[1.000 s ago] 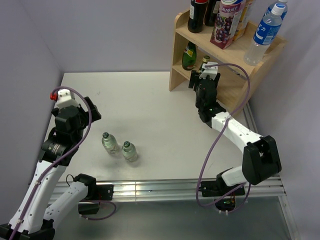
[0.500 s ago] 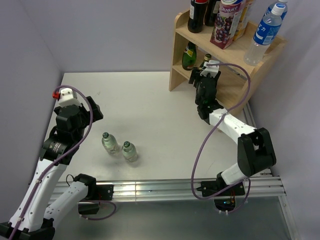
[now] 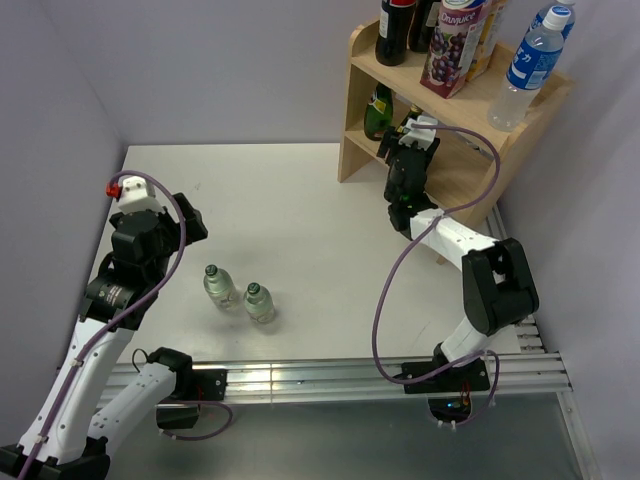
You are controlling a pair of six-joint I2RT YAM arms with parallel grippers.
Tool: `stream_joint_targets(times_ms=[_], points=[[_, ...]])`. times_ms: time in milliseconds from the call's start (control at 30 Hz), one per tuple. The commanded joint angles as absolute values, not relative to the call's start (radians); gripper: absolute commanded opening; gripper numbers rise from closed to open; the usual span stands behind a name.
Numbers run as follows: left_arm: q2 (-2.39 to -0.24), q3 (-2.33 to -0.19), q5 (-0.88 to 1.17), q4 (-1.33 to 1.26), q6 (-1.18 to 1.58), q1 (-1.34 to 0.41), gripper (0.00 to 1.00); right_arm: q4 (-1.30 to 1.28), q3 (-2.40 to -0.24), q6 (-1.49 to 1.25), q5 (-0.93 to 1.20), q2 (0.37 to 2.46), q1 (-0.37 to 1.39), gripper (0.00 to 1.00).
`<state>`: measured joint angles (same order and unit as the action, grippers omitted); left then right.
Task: Place and organize the beverage onto the shelf
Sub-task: Place the drink on the shelf.
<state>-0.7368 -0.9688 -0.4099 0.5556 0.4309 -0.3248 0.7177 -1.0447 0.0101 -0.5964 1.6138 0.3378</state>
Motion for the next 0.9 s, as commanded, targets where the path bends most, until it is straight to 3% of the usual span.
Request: stream_joint_targets(times_ms=[0, 233, 367, 867], points=[[-0.738, -0.963, -0.391, 0.506, 0.417, -0.321, 1.00, 0.687, -1.095, -0.018, -0.608, 1.655, 0.304, 0.04], [-0.747, -0.962, -0.377, 0.502, 0.414, -0.318, 0.99, 0.650, -1.112, -0.040, -0.594, 1.686, 0.302, 0.13], [-0.747, -0.960, -0.370, 0.502, 0.411, -0.318, 1.00, 0.631, -1.126, -0.032, -0.604, 1.700, 0.302, 0.25], [-0.739, -0.956, -0.345, 0.499, 0.408, -0.318, 0.99, 0.659, -1.146, -0.020, -0.601, 1.736, 0.298, 0.28]])
